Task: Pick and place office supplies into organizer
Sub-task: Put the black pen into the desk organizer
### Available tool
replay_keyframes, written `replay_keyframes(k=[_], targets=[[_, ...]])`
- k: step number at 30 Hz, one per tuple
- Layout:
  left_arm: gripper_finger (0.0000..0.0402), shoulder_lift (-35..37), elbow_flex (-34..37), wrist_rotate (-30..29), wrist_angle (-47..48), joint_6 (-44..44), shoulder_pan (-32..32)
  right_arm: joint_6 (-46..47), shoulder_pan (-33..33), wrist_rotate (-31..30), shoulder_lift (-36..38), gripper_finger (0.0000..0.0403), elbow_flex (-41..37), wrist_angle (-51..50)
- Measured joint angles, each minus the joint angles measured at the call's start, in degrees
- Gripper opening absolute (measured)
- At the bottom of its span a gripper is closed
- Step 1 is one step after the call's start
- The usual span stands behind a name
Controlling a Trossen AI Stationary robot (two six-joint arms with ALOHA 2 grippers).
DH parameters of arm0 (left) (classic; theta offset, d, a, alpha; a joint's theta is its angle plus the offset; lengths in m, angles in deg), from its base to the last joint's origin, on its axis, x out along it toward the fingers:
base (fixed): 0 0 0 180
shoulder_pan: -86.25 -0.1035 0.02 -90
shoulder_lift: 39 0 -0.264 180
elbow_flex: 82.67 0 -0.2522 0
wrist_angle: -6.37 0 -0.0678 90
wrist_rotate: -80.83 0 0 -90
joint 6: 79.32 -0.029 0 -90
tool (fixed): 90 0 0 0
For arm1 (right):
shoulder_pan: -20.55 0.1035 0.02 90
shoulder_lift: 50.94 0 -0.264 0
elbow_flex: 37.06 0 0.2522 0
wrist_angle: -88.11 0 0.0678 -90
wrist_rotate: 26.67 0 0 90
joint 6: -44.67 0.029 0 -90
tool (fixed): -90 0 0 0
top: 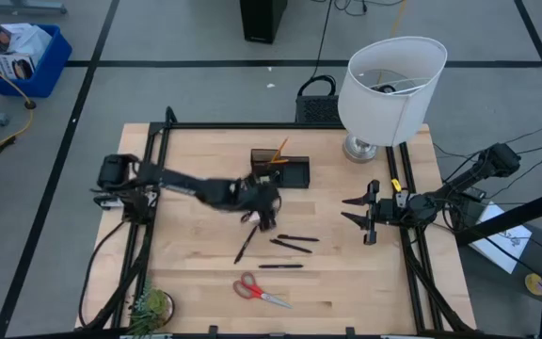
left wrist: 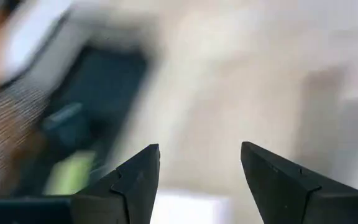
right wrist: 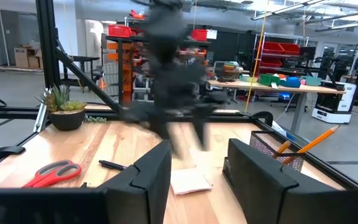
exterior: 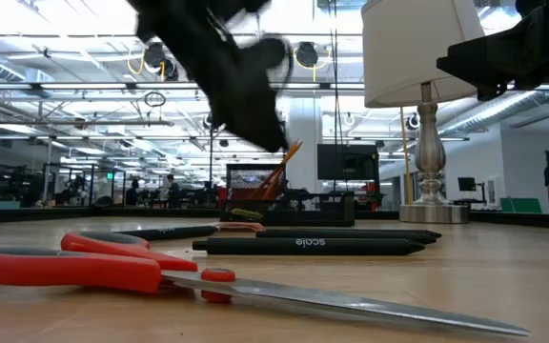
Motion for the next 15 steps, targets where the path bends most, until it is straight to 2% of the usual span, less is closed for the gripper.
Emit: replay_keyframes(k=[3,5,7,11,13,15], targets=[[0.023,4.2,7.5,8.5,-16.7,-2.9,4.8,-0.7,0.0,0.0,0.0,0.0153,0.0,0.0],[0.023,7.6,13.3,12.1,-25.4,-4.8,7.9,-5.6,0.0,0.0,0.0,0.0153,0.0,0.4],[0.023,11.0,18.3,11.8,-32.8,-5.2,10.9,-9.6,0.0,0.0,0.0,0.0153,0.0,0.4],[0.023,19.4,26.3,6.8,-35.5,-5.7,15.2,-12.5,0.0,0.0,-0.3,0.0153,0.0,0.4],[0.023,23.7,30.4,4.7,-35.7,-4.6,17.2,-11.4,0.0,0.0,-0.4,0.0153,0.0,0.8],[0.023,27.4,34.2,4.2,-40.1,-5.3,19.3,-7.0,0.0,0.1,-0.5,0.0153,0.0,1.2]])
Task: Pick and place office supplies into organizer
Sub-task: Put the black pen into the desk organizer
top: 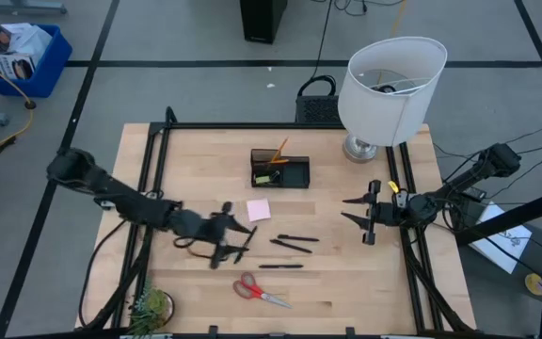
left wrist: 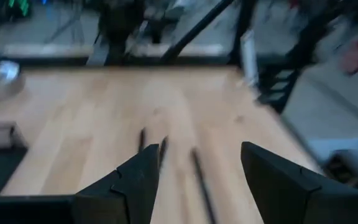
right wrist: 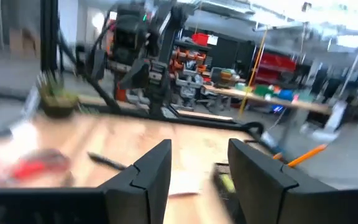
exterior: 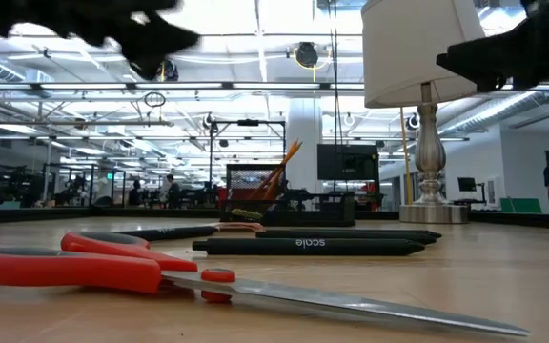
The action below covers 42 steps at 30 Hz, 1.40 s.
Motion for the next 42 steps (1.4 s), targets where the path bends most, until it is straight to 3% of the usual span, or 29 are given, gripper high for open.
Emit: replay_keyframes(k=[5,8,17,21,27,31,37,42], targets=[[0.023,8.8,12.6,-0.8,-13.1,-1.8,3.5,15.3,0.0,-0.3,0.0,0.0153,0.0,4.5],[0.023,13.6,18.9,-3.2,-19.7,-1.7,4.3,17.5,0.0,1.2,-0.1,0.0153,0.0,6.5],[0.023,27.7,26.9,-0.8,-15.7,-1.2,3.0,24.7,-0.5,1.4,-3.9,0.0153,0.0,5.3],[0.023,35.1,27.9,-0.8,-6.7,-0.2,0.7,29.3,-1.8,1.7,-7.6,0.0153,1.9,7.0],[0.023,45.8,27.9,0.0,4.5,0.6,-2.2,28.0,-4.0,7.4,-19.0,0.0153,9.4,7.1],[0.023,51.8,27.9,0.0,11.3,0.8,-3.8,26.6,-5.4,7.5,-30.0,0.0153,15.8,4.3],[0.023,56.2,27.9,-0.3,18.4,0.7,-5.0,26.6,-8.4,7.6,-43.8,0.0153,27.1,-3.4],[0.023,56.5,27.8,-1.5,17.7,1.5,-5.0,28.1,-12.3,14.5,-51.9,0.0153,37.0,-14.0]])
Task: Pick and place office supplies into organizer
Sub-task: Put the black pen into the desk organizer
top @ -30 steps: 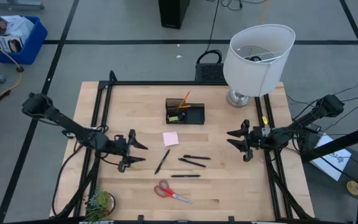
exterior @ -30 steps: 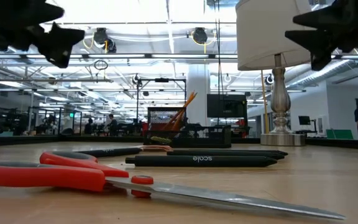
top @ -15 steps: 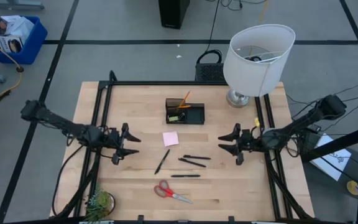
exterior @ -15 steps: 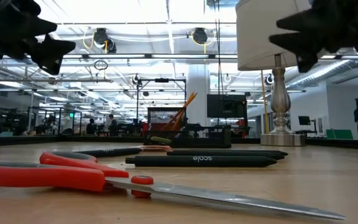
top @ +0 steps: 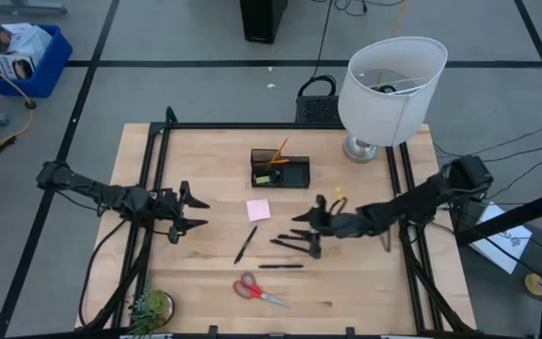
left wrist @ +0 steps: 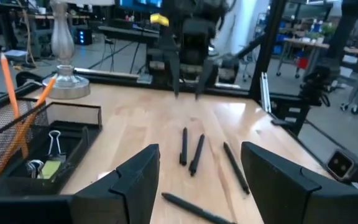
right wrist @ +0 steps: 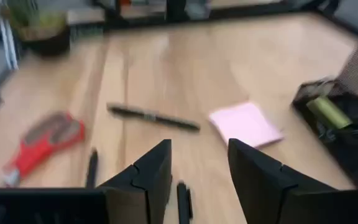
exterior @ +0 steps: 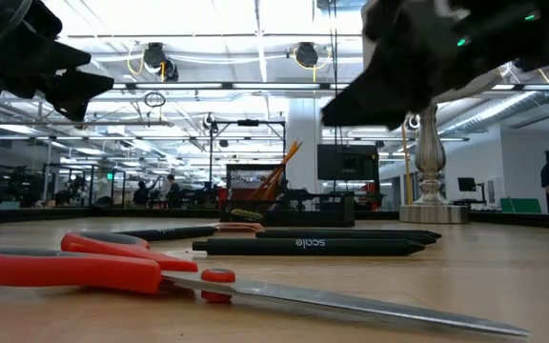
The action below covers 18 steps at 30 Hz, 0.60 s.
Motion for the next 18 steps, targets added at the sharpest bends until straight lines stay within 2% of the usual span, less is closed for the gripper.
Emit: replay_keyframes(k=[3,8,18], targets=[[0.023,-0.1,0.0,-0.2,-0.4,0.8,0.0,-0.9,-2.4,2.5,-2.9,0.0153,3.9,-5.9],[0.023,-0.1,0.0,0.2,0.3,2.1,0.0,0.2,-4.8,6.7,-3.3,0.0153,6.7,-16.6],[0.023,-0.2,0.0,-1.5,2.4,2.1,0.0,-3.8,-3.9,6.8,-13.2,0.0153,6.8,-11.8]])
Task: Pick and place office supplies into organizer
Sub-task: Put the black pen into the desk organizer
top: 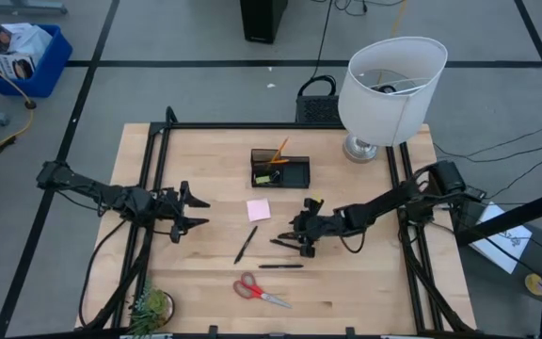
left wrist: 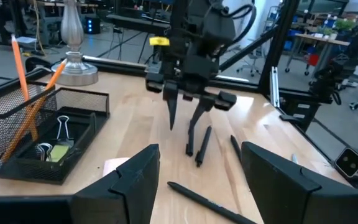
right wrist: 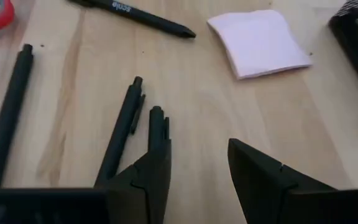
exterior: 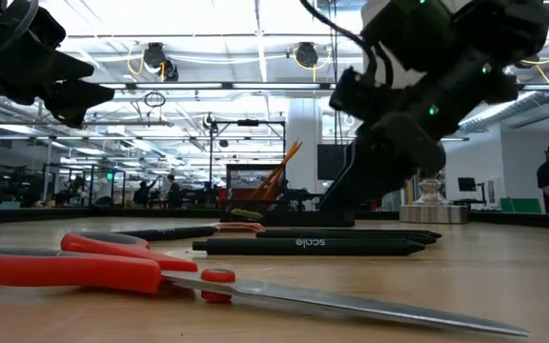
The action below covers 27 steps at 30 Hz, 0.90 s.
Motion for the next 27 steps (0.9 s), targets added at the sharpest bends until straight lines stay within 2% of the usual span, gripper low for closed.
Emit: replay_keyframes(k=[13,18,23,27], targets=[[0.023,0.0,0.0,-0.3,0.3,0.0,0.0,-1.3,-0.1,1.3,-5.9,0.0153,0.3,6.7],[0.023,0.0,0.0,-0.3,0.3,-0.1,0.0,-0.7,-1.3,1.4,-7.6,0.0153,2.6,6.6],[0.023,0.0,0.0,-0.3,0.3,0.0,0.0,3.2,-2.9,4.8,-10.6,0.0152,5.6,4.8],[0.023,0.0,0.0,-0.3,0.3,0.0,0.0,3.5,-3.3,5.0,-11.9,0.014,5.8,2.5]])
